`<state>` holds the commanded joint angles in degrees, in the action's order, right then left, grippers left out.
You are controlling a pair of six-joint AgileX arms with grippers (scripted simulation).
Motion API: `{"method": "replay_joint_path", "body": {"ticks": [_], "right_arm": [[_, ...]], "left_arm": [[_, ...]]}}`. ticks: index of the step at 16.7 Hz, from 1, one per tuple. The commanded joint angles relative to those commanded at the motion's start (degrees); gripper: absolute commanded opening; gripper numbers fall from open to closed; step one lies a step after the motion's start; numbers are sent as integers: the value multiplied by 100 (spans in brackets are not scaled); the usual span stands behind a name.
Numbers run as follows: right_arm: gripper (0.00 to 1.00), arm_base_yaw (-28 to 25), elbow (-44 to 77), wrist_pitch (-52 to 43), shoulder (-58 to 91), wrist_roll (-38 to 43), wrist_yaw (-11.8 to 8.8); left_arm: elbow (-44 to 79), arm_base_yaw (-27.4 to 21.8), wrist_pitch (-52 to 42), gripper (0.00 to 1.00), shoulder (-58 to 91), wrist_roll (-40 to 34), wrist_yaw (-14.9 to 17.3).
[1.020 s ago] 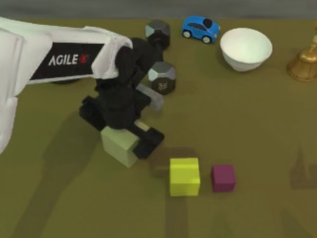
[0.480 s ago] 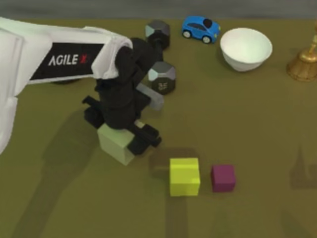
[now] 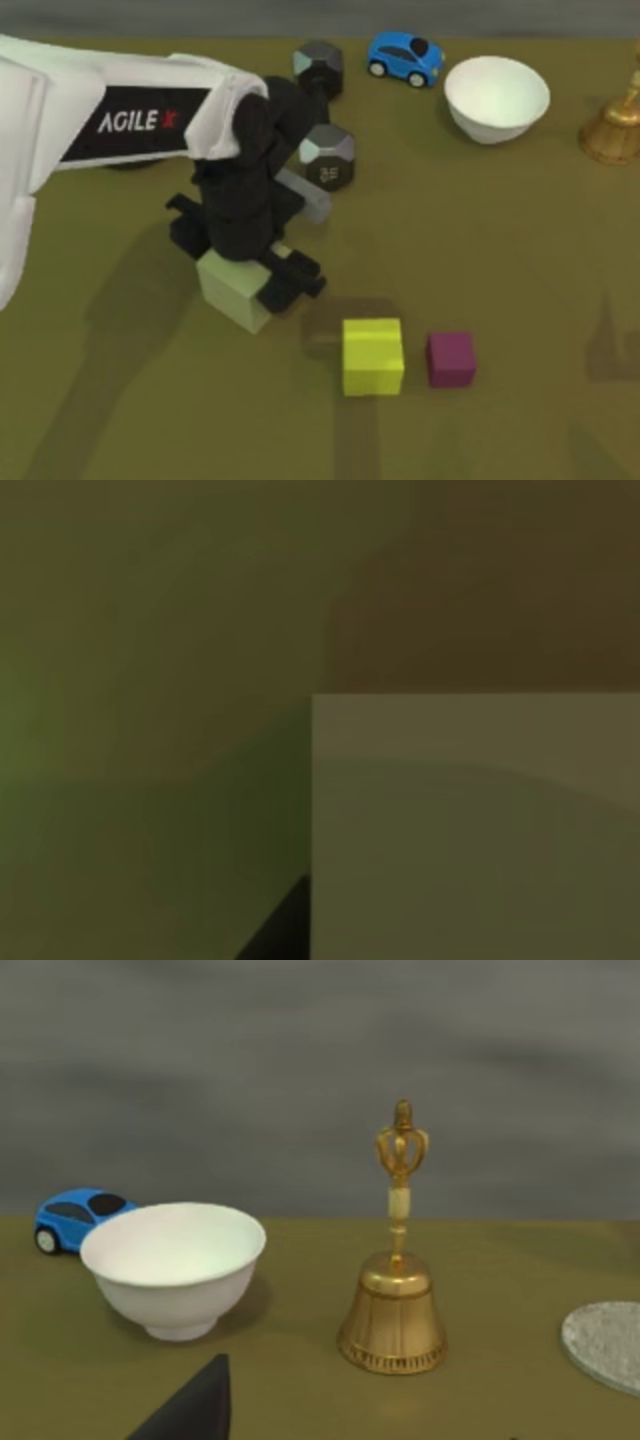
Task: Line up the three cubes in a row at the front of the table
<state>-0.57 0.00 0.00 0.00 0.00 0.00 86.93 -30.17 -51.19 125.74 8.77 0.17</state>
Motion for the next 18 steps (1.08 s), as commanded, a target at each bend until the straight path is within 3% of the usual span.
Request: {"method": "replay_joint_path", "body": {"ticks": [7, 14, 18], "right_arm": [[100, 0, 0, 0, 0, 0, 0], [100, 0, 0, 0, 0, 0, 0], [100, 0, 0, 0, 0, 0, 0]], "left_arm": [[22, -1, -30, 0, -45, 7, 5], [817, 92, -1270, 0, -448, -8, 0], [905, 108, -1391, 0, -521, -10, 1]]}}
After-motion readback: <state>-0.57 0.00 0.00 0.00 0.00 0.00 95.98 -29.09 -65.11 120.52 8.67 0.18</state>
